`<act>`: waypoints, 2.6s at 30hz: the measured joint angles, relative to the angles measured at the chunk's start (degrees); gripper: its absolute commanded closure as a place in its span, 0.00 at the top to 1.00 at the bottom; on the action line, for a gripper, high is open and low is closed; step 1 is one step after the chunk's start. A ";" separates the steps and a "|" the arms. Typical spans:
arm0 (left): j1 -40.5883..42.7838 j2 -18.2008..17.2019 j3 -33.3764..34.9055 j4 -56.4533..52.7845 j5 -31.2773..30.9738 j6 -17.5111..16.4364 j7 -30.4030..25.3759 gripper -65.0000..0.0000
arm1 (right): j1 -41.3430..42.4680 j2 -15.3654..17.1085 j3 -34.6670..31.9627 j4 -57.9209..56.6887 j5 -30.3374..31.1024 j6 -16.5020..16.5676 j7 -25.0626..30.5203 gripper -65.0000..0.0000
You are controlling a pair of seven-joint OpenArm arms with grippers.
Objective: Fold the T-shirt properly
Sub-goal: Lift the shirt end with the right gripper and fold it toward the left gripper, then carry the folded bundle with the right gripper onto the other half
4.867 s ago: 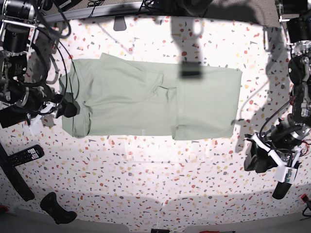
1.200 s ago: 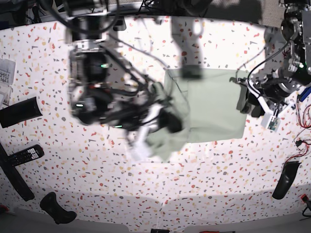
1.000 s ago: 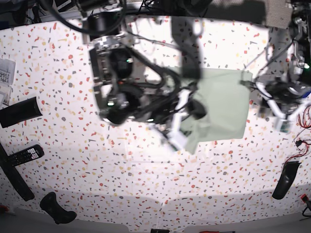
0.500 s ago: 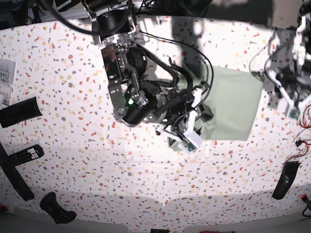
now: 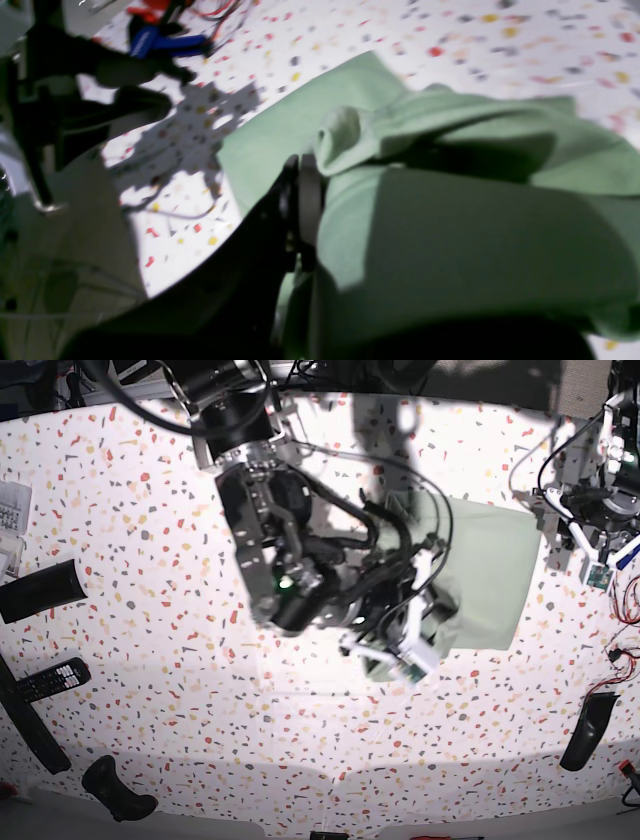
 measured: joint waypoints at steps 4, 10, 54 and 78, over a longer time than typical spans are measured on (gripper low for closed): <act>0.00 0.00 0.00 0.00 -0.02 -0.02 0.09 0.30 | 0.00 0.07 -2.49 -5.79 -0.92 -0.04 7.19 0.00; 0.02 0.02 0.00 1.16 5.79 3.93 0.85 0.30 | 1.40 0.07 -7.10 -15.47 -2.80 -0.22 13.68 0.00; 0.00 5.51 -0.11 11.45 -14.05 -6.56 0.11 0.30 | 13.62 -0.13 2.43 -21.75 -16.20 -0.20 18.29 0.48; 4.07 16.52 -0.13 -7.41 -21.51 -9.55 -7.89 0.30 | 15.32 -0.11 -1.70 -44.28 -16.41 3.76 30.91 0.48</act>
